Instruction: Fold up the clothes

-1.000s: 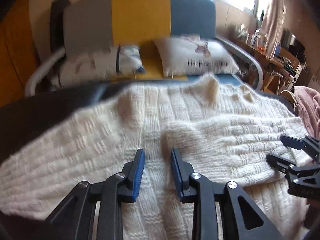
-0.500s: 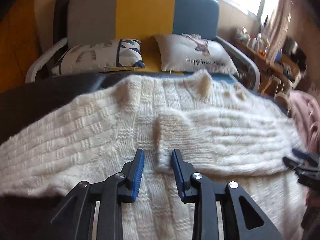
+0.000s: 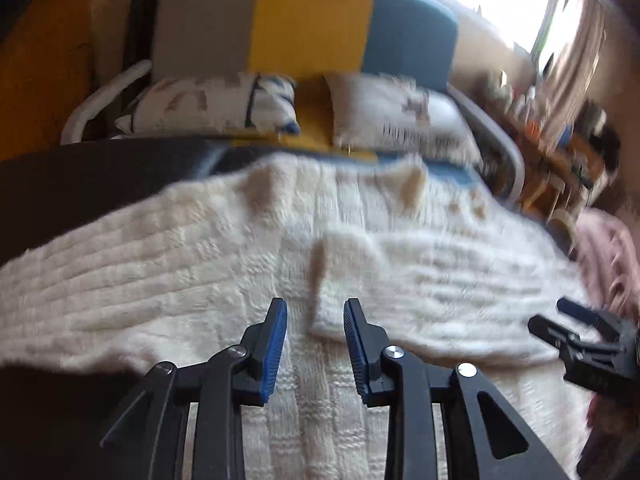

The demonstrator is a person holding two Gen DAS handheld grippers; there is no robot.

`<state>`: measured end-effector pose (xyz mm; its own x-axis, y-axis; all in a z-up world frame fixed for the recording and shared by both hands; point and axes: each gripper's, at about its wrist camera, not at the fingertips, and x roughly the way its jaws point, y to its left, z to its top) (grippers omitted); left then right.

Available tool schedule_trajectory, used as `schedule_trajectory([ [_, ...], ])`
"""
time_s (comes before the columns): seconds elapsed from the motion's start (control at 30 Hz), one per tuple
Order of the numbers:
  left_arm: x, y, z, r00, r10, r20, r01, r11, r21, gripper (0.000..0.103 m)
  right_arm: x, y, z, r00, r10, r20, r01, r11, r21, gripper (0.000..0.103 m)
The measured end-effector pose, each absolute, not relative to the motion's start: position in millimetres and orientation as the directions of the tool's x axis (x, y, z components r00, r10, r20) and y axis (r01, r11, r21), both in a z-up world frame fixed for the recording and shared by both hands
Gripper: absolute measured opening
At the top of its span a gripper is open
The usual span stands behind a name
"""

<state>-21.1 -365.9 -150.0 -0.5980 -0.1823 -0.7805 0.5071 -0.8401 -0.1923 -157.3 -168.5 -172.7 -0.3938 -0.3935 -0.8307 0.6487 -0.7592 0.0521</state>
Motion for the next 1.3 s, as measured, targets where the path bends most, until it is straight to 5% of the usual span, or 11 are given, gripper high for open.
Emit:
schedule_trajectory([
  [0.23, -22.1, -356.0, -174.9, -0.512, -0.236, -0.826, 0.500, -0.864, -0.063, 0.029, -134.8, -203.3, -185.1, -0.330, -0.411, -0.850, 0.706, -0.705, 0.067, 0.083],
  [0.53, 20.1, -402.9, -153.6, -0.571, -0.257, -0.780, 0.577, -0.801, -0.158, 0.029, -120.8, -232.1, -155.8, -0.339, -0.479, -0.810, 0.738, -0.669, 0.086, 0.086],
  [0.73, 34.0, -447.8, -176.3, -0.497, -0.243, -0.833, 0.669, -0.719, -0.190, 0.029, -111.4, -299.1, -161.0, -0.275, -0.510, -0.815, 0.790, -0.603, 0.110, 0.086],
  [0.83, 35.5, -452.9, -167.7, -0.536, -0.246, -0.807, 0.641, -0.741, -0.200, 0.029, -109.6, -318.3, -198.3, -0.223, -0.399, -0.889, 0.806, -0.588, 0.061, 0.087],
  [1.03, 37.4, -476.5, -140.4, -0.628, -0.247, -0.738, 0.620, -0.732, -0.283, 0.029, -98.6, -324.0, -163.6, -0.272, -0.505, -0.819, 0.839, -0.541, 0.055, 0.087],
  [1.3, 26.2, -507.5, -160.0, -0.475, -0.356, -0.805, 0.710, -0.695, -0.112, 0.029, -141.0, -375.8, -160.6, -0.314, -0.525, -0.791, 0.830, -0.556, 0.040, 0.086],
])
